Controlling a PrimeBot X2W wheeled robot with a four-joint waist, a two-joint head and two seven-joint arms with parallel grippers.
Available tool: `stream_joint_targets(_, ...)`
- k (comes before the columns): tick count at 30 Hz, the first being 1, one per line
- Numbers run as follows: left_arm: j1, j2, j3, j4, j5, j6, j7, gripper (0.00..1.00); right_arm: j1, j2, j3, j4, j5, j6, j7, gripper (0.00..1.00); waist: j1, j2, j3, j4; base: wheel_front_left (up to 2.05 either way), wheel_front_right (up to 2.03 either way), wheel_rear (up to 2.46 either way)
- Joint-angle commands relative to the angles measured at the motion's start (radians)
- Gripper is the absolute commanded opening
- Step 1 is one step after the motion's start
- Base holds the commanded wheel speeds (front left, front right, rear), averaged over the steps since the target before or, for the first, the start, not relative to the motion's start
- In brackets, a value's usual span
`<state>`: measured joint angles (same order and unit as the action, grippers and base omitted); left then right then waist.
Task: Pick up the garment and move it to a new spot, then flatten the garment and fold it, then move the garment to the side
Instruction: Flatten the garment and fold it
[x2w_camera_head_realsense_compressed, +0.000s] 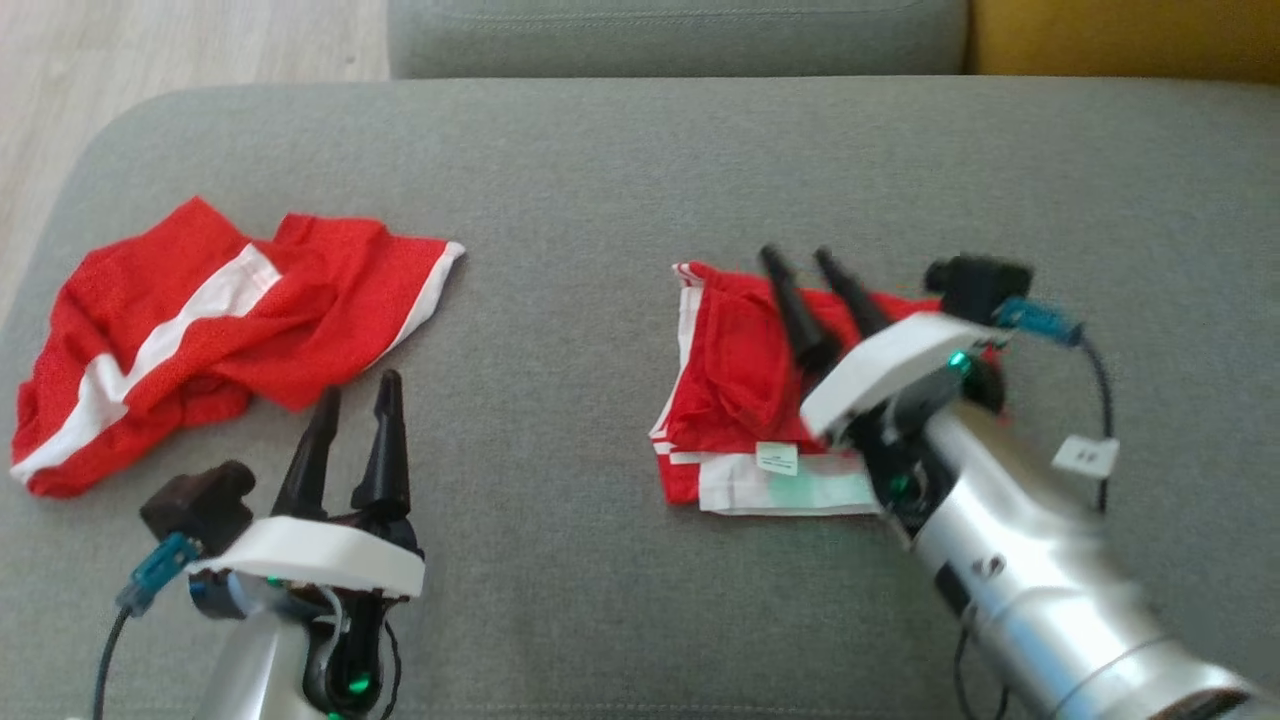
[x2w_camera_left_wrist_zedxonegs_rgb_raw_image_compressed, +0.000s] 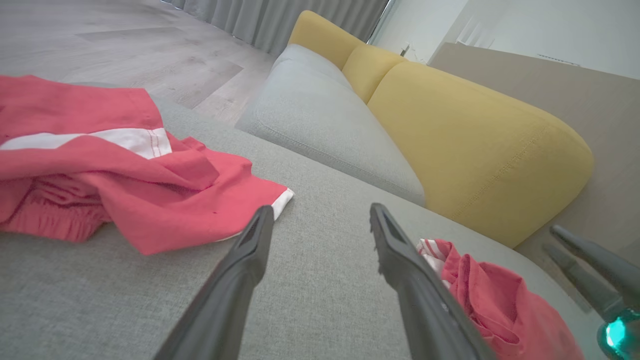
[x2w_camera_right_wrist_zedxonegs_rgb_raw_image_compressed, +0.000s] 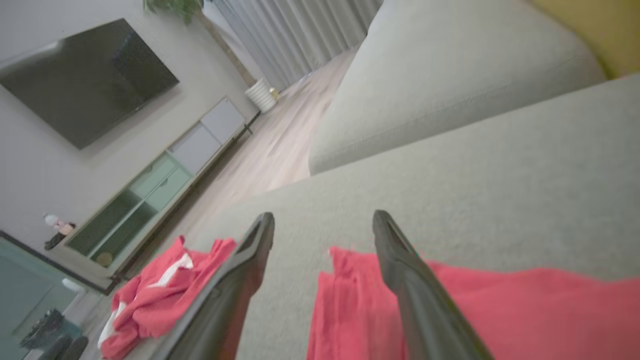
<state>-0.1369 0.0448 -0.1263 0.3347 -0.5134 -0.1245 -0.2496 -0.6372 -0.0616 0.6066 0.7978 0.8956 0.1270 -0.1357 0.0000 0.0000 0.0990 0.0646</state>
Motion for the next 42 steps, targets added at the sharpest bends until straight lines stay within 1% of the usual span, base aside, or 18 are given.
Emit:
stream_joint_targets(1, -0.035, 0.006, 0.039, -0.030, -0.003, -0.006, -0.012, 1.00, -0.050, 0.011, -0.020, -0.013, -0.019, 0.004, -0.016, 1.00, 0.0000, 0.0000, -0.009, -0.014, 0.00, 0.00, 0.00)
stream_joint_targets(3, -0.031, 0.006, 0.043, -0.033, -0.002, -0.006, -0.012, 1.00, -0.077, 0.011, -0.061, 0.004, -0.053, 0.004, -0.022, 1.00, 0.0000, 0.0000, -0.016, -0.026, 0.00, 0.00, 0.00)
stream_joint_targets(5, -0.027, 0.006, 0.045, -0.037, -0.002, -0.006, -0.012, 1.00, -0.103, 0.011, -0.104, 0.029, -0.115, 0.004, -0.026, 1.00, 0.0000, 0.0000, -0.021, -0.037, 0.00, 0.00, 0.00)
stream_joint_targets(6, -0.027, 0.006, 0.045, -0.037, -0.002, -0.006, -0.012, 1.00, -0.103, 0.011, -0.104, 0.029, -0.115, 0.004, -0.026, 1.00, 0.0000, 0.0000, -0.021, -0.037, 0.00, 0.00, 0.00)
stream_joint_targets(10, -0.026, 0.005, 0.045, -0.051, -0.002, -0.006, -0.012, 1.00, -0.128, -0.009, -0.201, 0.068, -0.276, 0.004, -0.039, 1.00, 0.0000, 0.0000, -0.027, -0.054, 0.00, 0.00, 0.00)
stream_joint_targets(14, -0.031, 0.005, 0.043, -0.080, -0.002, -0.006, -0.012, 1.00, -0.090, -0.050, -0.286, 0.047, -0.432, 0.004, -0.070, 1.00, 0.0000, 0.0000, -0.028, -0.064, 0.00, 0.00, 0.00)
stream_joint_targets(18, -0.032, 0.005, 0.041, -0.113, 0.006, -0.006, -0.012, 1.00, 0.006, -0.082, -0.361, -0.036, -0.589, 0.004, -0.098, 1.00, 0.0000, 0.0000, -0.026, -0.068, 0.00, 0.00, 0.00)
stream_joint_targets(21, -0.027, 0.005, 0.046, -0.145, 0.030, -0.006, -0.012, 1.00, 0.100, -0.089, -0.437, -0.138, -0.691, 0.004, -0.113, 1.00, 0.0000, 0.0000, -0.023, -0.069, 0.00, 0.00, 0.00)
stream_joint_targets(24, -0.017, 0.005, 0.061, -0.176, 0.061, -0.006, -0.012, 1.00, 0.204, -0.064, -0.513, -0.254, -0.767, 0.004, -0.120, 1.00, 0.0000, 0.0000, -0.019, -0.072, 0.00, 0.00, 0.00)
stream_joint_targets(26, -0.008, 0.005, 0.065, -0.198, 0.102, -0.006, -0.012, 1.00, 0.265, -0.049, -0.547, -0.328, -0.822, 0.004, -0.122, 1.00, 0.0000, 0.0000, -0.016, -0.074, 0.00, 0.00, 0.00)
stream_joint_targets(27, 0.005, 0.005, 0.069, -0.218, 0.138, -0.006, -0.012, 1.00, 0.320, -0.029, -0.579, -0.388, -0.857, 0.004, -0.123, 1.00, 0.0000, 0.0000, -0.014, -0.075, 0.00, 0.00, 0.00)
stream_joint_targets(30, 0.022, 0.005, 0.071, -0.241, 0.163, -0.006, -0.012, 1.00, 0.376, -0.007, -0.609, -0.445, -0.886, 0.004, -0.124, 1.00, 0.0000, 0.0000, -0.012, -0.076, 0.00, 0.00, 0.00)
stream_joint_targets(33, 0.031, 0.005, 0.076, -0.252, 0.159, -0.006, -0.012, 1.00, 0.404, 0.003, -0.618, -0.477, -0.902, 0.004, -0.122, 1.00, 0.0000, 0.0000, -0.012, -0.073, 0.00, 0.00, 0.00)
stream_joint_targets(41, 0.022, 0.005, 0.067, -0.259, 0.148, -0.006, -0.012, 1.00, 0.407, 0.010, -0.616, -0.518, -0.922, 0.004, -0.090, 1.00, 0.0000, 0.0000, 0.003, -0.053, 0.00, 0.00, 0.00)
stream_joint_targets(42, 0.020, 0.005, 0.064, -0.258, 0.145, -0.006, -0.012, 1.00, 0.404, 0.010, -0.613, -0.521, -0.923, 0.004, -0.086, 0.53, 0.0000, 0.0000, 0.008, -0.049, 0.00, 0.00, 0.00)
